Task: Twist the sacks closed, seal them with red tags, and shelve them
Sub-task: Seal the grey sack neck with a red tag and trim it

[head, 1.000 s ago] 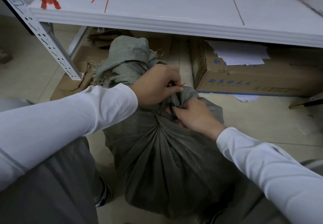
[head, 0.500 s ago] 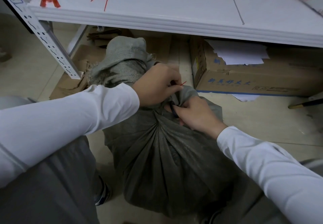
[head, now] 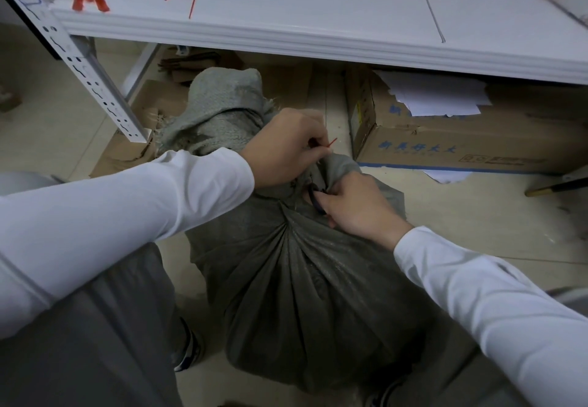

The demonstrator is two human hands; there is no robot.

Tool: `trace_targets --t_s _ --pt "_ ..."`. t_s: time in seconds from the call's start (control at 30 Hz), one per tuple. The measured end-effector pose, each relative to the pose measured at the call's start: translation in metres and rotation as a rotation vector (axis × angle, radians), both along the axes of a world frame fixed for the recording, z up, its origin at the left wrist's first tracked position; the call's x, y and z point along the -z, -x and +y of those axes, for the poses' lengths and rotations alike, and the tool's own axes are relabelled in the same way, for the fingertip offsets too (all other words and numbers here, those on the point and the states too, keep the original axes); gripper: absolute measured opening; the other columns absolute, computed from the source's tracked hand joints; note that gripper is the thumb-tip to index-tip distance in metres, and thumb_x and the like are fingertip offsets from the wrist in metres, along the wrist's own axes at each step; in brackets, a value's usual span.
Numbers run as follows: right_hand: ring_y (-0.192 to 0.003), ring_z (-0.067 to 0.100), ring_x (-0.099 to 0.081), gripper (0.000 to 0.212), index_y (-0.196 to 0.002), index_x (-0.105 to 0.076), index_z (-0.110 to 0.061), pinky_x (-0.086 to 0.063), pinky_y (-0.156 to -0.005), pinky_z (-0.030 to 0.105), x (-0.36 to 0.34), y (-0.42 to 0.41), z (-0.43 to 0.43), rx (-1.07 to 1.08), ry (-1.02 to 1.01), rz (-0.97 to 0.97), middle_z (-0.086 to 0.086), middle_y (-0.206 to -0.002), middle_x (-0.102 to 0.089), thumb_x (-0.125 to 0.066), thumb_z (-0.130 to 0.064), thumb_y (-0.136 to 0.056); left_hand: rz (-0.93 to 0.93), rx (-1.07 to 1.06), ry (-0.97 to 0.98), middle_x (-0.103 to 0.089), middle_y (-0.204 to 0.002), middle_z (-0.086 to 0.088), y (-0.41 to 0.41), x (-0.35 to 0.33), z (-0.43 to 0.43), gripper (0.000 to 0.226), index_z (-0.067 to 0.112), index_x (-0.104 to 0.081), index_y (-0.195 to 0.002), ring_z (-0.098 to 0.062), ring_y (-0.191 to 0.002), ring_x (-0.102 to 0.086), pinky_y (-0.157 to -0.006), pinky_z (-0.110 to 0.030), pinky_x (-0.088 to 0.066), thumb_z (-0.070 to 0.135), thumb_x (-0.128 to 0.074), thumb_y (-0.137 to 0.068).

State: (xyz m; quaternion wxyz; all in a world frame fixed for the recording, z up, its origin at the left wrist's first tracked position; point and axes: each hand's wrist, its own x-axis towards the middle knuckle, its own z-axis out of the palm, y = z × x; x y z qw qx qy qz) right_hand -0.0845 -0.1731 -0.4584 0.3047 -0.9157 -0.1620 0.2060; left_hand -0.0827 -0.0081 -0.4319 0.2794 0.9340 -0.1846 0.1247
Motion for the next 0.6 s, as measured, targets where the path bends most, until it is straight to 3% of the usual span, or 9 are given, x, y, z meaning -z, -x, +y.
trace_targets --t_s 0.1,0.6 --pt "-0.070 0.026 -0.065 0.048 -0.069 -0.068 0.000 -0.055 -0.071 0.040 0.0009 -0.0010 0.0000 -0.012 0.020 -0.023 0.013 -0.067 -0.067 -0.062 -0.045 -0.085 -0.008 -0.041 0.023 -0.064 -0.081 -0.008 -0.0027 0.0014 -0.0001 0.013 0.004 -0.071 -0.076 -0.016 -0.071 -0.058 -0.066 -0.026 -0.044 0.015 -0.071 -0.083" --pt "-0.075 0.024 -0.064 0.045 -0.073 -0.069 0.001 -0.055 -0.072 0.040 -0.0038 -0.0014 -0.0032 -0.024 0.032 -0.067 0.014 -0.070 -0.068 -0.066 -0.043 -0.082 -0.003 -0.162 0.046 -0.064 -0.080 -0.006 -0.0076 0.0035 -0.0006 0.019 0.008 -0.068 -0.070 -0.018 -0.073 -0.059 -0.069 -0.034 -0.048 0.020 -0.071 -0.083"
